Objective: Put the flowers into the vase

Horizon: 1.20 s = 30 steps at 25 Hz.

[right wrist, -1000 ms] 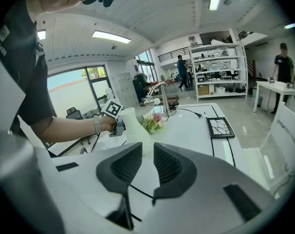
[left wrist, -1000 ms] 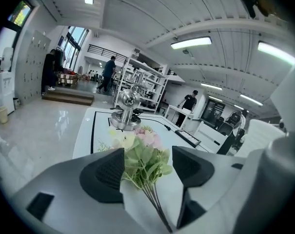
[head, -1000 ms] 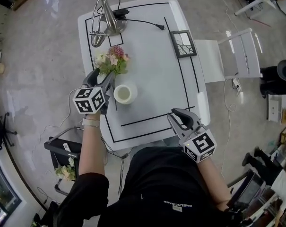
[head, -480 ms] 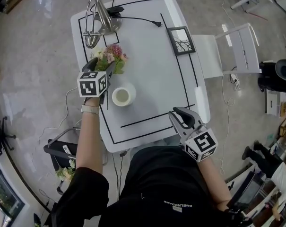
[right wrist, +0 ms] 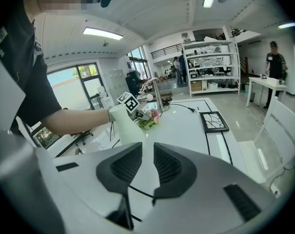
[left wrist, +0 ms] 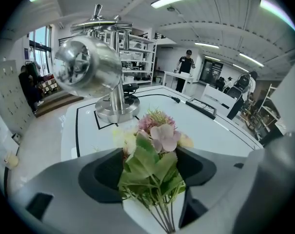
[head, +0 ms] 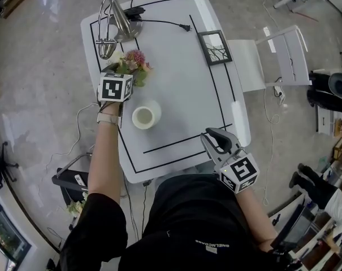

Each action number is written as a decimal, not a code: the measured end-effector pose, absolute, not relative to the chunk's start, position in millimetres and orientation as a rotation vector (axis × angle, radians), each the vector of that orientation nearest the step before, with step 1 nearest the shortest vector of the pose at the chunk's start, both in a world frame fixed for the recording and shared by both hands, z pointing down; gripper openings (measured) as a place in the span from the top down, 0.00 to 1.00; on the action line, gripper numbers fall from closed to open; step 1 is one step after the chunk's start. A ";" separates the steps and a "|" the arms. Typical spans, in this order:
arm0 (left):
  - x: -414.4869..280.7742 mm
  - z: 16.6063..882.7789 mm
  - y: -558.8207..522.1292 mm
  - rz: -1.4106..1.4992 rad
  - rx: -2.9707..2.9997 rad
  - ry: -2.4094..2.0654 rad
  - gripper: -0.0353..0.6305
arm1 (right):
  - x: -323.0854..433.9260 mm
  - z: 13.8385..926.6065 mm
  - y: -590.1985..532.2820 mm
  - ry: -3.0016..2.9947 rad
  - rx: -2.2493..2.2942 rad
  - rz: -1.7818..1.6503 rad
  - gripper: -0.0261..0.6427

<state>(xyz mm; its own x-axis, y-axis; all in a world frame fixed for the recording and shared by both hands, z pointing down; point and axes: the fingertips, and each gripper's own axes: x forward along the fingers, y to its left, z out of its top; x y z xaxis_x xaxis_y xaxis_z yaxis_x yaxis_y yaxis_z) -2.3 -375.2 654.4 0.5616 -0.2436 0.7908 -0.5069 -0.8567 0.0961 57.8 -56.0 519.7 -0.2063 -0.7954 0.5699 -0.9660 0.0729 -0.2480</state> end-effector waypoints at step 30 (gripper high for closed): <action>-20.3 607.1 -370.8 1.099 2.535 -0.700 0.81 | 61.4 516.7 -38.1 -2.114 1.744 0.851 0.87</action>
